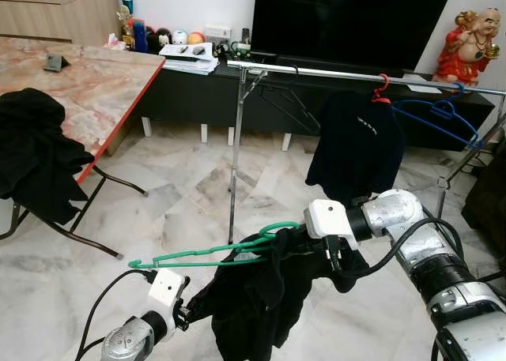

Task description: Hang hanger

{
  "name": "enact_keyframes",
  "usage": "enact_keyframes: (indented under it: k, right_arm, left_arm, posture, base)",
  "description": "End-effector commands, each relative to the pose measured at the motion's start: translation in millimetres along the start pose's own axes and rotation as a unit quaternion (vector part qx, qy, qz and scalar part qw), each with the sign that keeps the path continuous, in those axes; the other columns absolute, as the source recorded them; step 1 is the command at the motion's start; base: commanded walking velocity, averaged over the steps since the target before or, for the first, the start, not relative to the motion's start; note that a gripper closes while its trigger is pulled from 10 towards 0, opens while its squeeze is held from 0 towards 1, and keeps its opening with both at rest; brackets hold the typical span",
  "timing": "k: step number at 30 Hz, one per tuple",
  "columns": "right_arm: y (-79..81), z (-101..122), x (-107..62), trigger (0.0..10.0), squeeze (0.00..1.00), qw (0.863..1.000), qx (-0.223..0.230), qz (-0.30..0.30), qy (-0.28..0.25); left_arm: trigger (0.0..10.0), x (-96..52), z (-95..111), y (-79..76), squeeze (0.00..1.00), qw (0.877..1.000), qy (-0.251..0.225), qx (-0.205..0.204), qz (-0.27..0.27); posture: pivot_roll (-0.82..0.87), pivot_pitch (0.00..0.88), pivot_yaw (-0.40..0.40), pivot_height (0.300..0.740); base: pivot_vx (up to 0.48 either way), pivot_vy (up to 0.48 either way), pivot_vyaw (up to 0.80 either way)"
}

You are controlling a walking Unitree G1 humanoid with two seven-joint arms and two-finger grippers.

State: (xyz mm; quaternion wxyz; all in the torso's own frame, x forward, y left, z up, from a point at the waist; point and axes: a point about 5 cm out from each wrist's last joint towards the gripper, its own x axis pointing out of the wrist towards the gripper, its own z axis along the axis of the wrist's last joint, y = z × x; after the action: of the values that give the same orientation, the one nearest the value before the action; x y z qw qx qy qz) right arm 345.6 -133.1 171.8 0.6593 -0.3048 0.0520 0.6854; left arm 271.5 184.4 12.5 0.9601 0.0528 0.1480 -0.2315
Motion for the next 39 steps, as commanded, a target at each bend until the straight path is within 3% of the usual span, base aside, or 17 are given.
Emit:
enact_keyframes:
  k: [1,9,18,27,28,29,31,32,39]
  right_arm:
    - [-3.6,3.3,-6.5,0.0,0.00,1.000,-0.007,-0.013,-0.001]
    - [-2.8,-2.0,-7.6,0.0,0.00,1.000,0.003,-0.022,0.008]
    - [0.4,-11.7,-11.6,0.0,0.00,0.999,0.024,-0.036,0.019]
    - [1.0,-15.4,-10.5,0.0,0.00,0.998,0.032,-0.044,0.023]
    - [1.0,-15.4,-10.6,0.0,0.00,0.998,0.032,-0.045,0.023]
    - [0.7,-15.9,-10.8,0.0,0.00,0.998,0.033,-0.046,0.025]
    - [0.6,-17.0,-11.3,0.0,0.00,0.998,0.034,-0.048,0.029]
    - [0.7,-17.5,-11.5,0.0,0.00,0.998,0.034,-0.048,0.032]
    - [0.7,-21.1,-13.8,0.0,0.00,0.997,0.036,-0.050,0.048]
  left_arm:
    - [0.0,1.1,-1.7,-2.0,0.00,1.000,0.000,-0.007,-0.002]
    - [0.0,-1.4,-6.1,-1.9,0.00,1.000,0.007,-0.013,-0.001]
    - [0.0,-7.5,-7.1,10.5,0.00,0.998,-0.003,-0.040,0.046]
    - [0.0,-5.2,-3.3,5.6,0.00,0.999,-0.013,-0.027,0.028]
    - [1.0,-5.1,-3.9,5.7,0.00,0.999,-0.008,-0.020,0.031]
    - [10.0,-5.6,-6.2,5.4,0.00,1.000,0.002,-0.012,0.029]
    - [10.0,-7.0,-8.5,4.4,0.00,1.000,0.008,-0.010,0.017]
    - [10.0,-8.0,-9.6,5.1,1.00,1.000,0.013,-0.006,0.018]
    - [10.0,-23.6,-17.8,15.9,1.00,0.998,0.052,0.040,-0.008]
  posture:
    - [0.05,0.014,-0.131,0.740]
    - [0.05,0.023,-0.134,0.740]
    - [0.05,0.033,-0.132,0.740]
    - [0.05,0.035,-0.130,0.740]
    - [0.05,0.037,-0.129,0.740]
    - [0.05,0.037,-0.129,0.740]
    - [0.05,0.040,-0.130,0.740]
    - [0.05,0.040,-0.131,0.740]
    - [0.06,0.043,-0.133,0.740]
  base:
    - [0.000,0.000,0.00]
    - [0.000,0.000,0.00]
    - [0.000,0.000,0.00]
    - [0.000,0.000,0.00]
    - [0.000,0.000,0.00]
    - [0.000,0.000,0.00]
    - [0.000,0.000,0.00]
    - [0.000,0.000,0.00]
    - [0.000,0.000,0.00]
